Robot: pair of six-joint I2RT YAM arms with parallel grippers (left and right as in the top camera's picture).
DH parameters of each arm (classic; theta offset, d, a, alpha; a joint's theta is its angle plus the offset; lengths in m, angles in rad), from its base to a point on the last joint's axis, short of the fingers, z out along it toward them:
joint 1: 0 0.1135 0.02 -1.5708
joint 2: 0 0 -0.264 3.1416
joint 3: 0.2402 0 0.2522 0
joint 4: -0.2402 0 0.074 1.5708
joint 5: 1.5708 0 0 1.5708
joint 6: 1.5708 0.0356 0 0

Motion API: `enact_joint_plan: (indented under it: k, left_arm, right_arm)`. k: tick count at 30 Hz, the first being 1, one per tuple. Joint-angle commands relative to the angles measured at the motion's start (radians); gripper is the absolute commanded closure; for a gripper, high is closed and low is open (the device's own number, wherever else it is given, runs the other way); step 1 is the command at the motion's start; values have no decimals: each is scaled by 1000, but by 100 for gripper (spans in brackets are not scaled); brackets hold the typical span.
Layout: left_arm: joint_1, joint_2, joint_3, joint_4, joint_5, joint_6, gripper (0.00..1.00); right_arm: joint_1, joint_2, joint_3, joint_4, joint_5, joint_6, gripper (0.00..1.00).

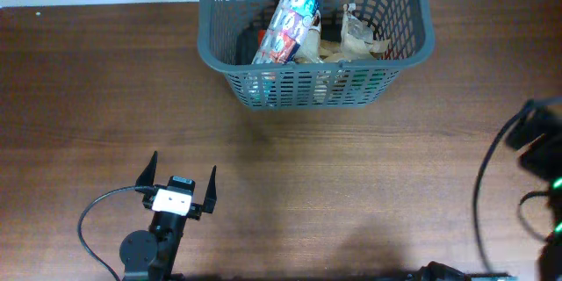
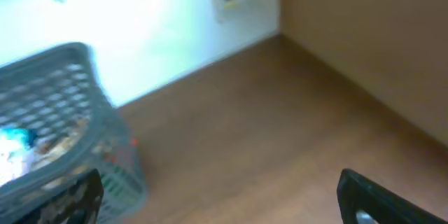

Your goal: Pack container

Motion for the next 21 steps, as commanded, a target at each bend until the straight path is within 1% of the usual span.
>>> enact_joint_plan:
  k: [1,4,9,14,21]
  left_arm:
    - [7,-10,-9,0,-10,-8,1]
    - [7,-10,-9,0,-10,-8,1]
    - [7,-10,-9,0,-10,-8,1]
    - [7,-10,-9,0,-10,-8,1]
    - [7,-10,-9,0,-10,-8,1]
  right_arm:
    - [79,-126,-150,108,0,9,1]
    - [156,-251,-293,263,-3,9,1]
    - [270,-429,-484,430,-12,10,1]
    - [348,-564,-610,514,-19,10,1]
    - [400,-697,-702,528,-14,8,1]
